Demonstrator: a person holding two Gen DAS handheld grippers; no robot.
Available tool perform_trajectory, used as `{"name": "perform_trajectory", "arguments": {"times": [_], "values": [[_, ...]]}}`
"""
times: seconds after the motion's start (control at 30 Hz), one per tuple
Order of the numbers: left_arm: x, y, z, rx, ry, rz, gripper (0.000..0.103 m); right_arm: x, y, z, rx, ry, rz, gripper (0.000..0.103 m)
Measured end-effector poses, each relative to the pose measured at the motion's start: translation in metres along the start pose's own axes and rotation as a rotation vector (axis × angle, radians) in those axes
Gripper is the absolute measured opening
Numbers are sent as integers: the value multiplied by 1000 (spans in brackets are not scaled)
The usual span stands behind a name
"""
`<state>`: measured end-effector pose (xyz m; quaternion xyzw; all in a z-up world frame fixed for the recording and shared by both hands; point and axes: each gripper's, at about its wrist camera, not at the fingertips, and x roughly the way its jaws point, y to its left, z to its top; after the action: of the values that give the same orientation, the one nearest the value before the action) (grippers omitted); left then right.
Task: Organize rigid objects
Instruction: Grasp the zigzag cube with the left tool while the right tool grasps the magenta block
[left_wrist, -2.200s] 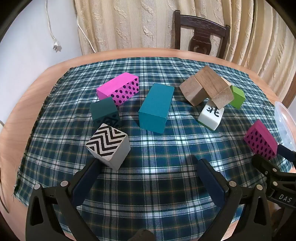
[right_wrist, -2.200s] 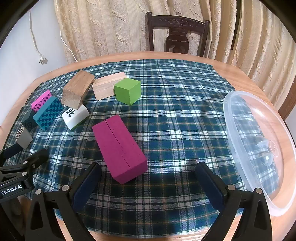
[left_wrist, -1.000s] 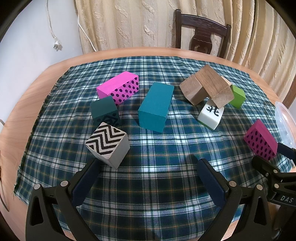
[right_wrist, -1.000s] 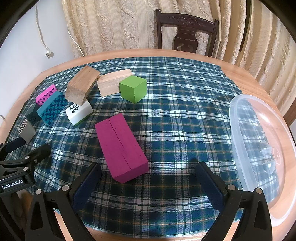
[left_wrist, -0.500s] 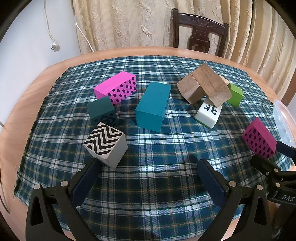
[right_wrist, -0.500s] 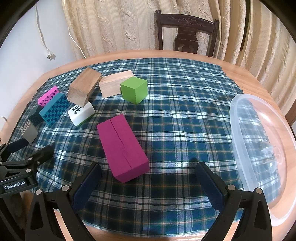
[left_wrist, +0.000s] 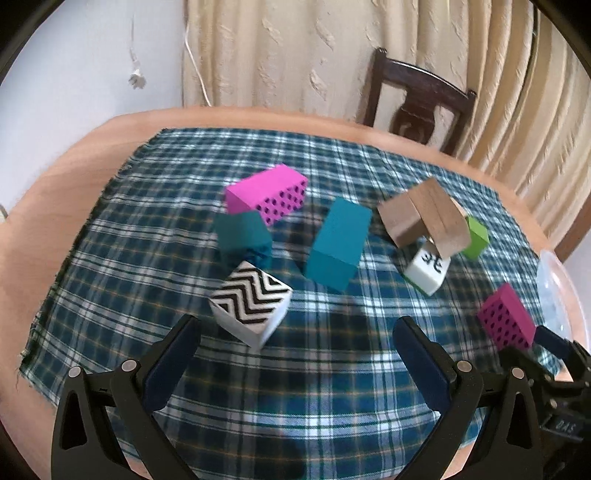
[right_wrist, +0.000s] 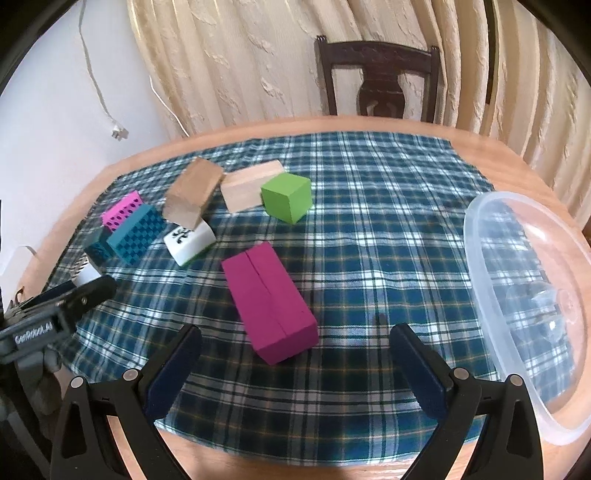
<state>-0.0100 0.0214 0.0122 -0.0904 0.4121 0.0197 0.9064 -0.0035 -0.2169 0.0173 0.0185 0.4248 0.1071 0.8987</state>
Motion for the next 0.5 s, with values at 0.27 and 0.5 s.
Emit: {"name": "perform_trajectory", "arguments": {"times": [0.27,0.5], "values": [[0,20,6,-69,-7,21,103,-8,-7,2,56,-47,19,103],[-3,20,7,-66,-19,66,103,-6,-8,19,97,-57,45,103]]}}
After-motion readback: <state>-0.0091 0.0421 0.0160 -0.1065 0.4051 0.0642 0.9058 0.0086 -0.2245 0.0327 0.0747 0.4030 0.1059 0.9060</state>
